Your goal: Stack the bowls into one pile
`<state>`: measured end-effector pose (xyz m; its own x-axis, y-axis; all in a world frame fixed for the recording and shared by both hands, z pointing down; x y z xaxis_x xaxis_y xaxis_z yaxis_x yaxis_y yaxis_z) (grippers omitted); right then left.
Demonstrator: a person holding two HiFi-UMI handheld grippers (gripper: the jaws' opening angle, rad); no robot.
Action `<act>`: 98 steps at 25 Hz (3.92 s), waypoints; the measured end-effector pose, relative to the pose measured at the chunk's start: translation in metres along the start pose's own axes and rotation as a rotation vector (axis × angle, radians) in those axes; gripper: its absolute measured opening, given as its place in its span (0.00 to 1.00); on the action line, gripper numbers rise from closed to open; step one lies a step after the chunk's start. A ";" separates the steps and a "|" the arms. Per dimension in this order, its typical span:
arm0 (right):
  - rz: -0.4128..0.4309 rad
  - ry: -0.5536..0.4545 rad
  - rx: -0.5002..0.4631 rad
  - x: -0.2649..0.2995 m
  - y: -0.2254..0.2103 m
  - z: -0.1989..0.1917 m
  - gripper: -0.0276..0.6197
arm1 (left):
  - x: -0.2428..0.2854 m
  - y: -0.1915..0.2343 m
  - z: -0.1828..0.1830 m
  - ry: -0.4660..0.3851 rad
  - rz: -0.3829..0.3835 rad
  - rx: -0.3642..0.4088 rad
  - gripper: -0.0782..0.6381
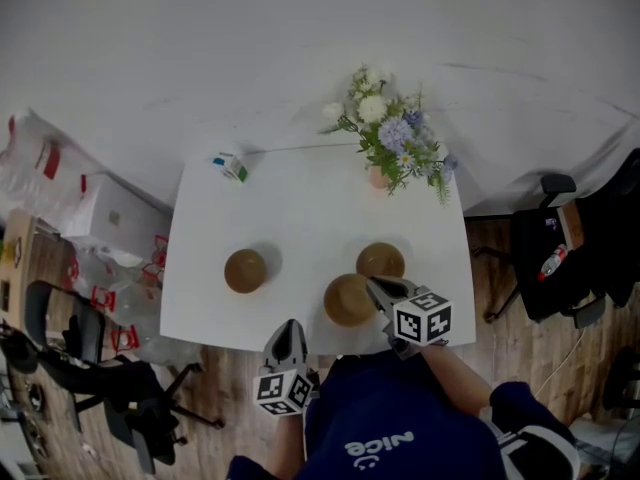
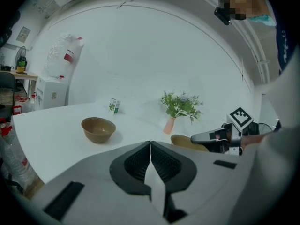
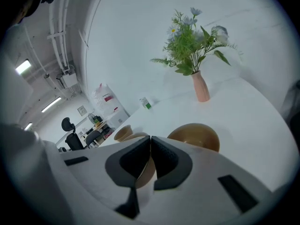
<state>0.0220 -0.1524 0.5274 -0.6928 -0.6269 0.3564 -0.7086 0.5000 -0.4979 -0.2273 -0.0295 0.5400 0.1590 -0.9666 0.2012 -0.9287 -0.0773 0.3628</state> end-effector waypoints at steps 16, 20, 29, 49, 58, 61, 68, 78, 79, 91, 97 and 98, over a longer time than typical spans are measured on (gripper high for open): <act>-0.126 -0.097 -0.007 -0.012 -0.044 0.032 0.09 | 0.015 -0.011 0.003 0.017 -0.039 0.033 0.14; -0.156 -0.096 0.000 -0.011 -0.054 0.032 0.09 | 0.017 -0.013 0.001 0.025 -0.040 0.026 0.14; -0.231 -0.089 0.016 -0.007 -0.076 0.031 0.09 | 0.020 -0.014 -0.001 0.033 -0.042 0.039 0.14; -0.280 -0.041 0.000 0.004 -0.088 0.016 0.09 | 0.021 -0.018 -0.003 0.050 -0.038 0.056 0.14; -0.262 -0.079 -0.058 -0.002 -0.080 0.022 0.23 | 0.020 -0.018 -0.003 0.037 -0.041 0.060 0.14; -0.254 -0.134 -0.084 -0.011 -0.070 0.032 0.24 | 0.018 -0.016 -0.002 0.026 -0.030 0.057 0.14; -0.116 -0.215 -0.255 -0.028 -0.023 0.036 0.24 | 0.015 -0.008 0.000 -0.002 -0.003 0.031 0.14; -0.009 -0.152 -0.355 -0.022 0.033 -0.004 0.12 | 0.009 0.020 0.012 -0.044 0.099 0.031 0.14; -0.008 -0.145 -0.351 -0.021 0.036 -0.008 0.11 | 0.009 0.026 0.015 -0.048 0.109 0.030 0.14; 0.134 -0.038 -0.448 -0.003 0.075 -0.026 0.08 | 0.015 0.086 0.038 -0.056 0.216 0.003 0.33; 0.130 -0.017 -0.461 -0.003 0.080 -0.030 0.08 | 0.036 0.132 0.056 -0.027 0.293 -0.028 0.34; 0.122 -0.017 -0.457 -0.003 0.079 -0.030 0.08 | 0.040 0.140 0.058 -0.018 0.303 -0.039 0.34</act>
<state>-0.0362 -0.0929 0.5108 -0.7754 -0.5548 0.3016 -0.6108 0.7802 -0.1348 -0.3707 -0.0932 0.5461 -0.1298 -0.9482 0.2900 -0.9193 0.2247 0.3231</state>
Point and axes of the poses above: the fingertips, and each gripper's own axes: x forward along the fingers, y to its left, z out of its top, the point moved 9 cm from there along -x, backward along the fingers, and after that the axes turned 8 degrees about -y, right-handed, at the moved point
